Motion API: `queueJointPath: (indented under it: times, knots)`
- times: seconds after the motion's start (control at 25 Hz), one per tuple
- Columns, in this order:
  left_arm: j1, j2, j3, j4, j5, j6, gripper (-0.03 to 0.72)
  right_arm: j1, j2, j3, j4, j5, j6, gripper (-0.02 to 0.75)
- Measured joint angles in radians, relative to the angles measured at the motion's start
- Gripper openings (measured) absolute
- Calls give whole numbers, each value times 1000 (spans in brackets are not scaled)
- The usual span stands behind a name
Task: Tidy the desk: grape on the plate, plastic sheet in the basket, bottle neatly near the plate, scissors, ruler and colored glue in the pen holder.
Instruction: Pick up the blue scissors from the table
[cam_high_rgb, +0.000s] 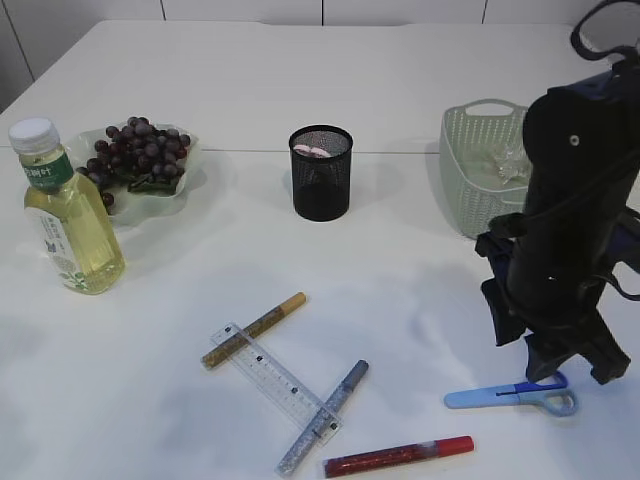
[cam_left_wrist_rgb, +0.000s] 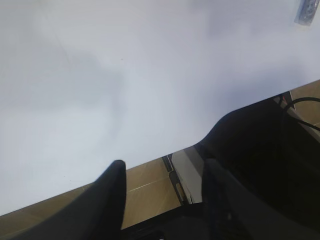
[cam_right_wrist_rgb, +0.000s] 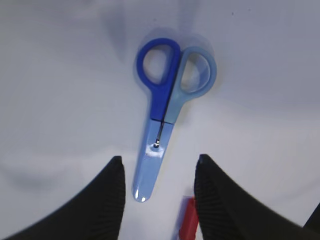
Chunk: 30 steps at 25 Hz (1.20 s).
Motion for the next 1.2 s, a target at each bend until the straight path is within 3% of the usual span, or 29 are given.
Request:
queueJointPath:
  times: [0.76,1.2]
  knots:
    - [0,0,0,7,0,0,363,0,61,31,-5,-49,6,335]
    - [0,19,0,12,0,0,363,0,63,69,13,-152,6,333]
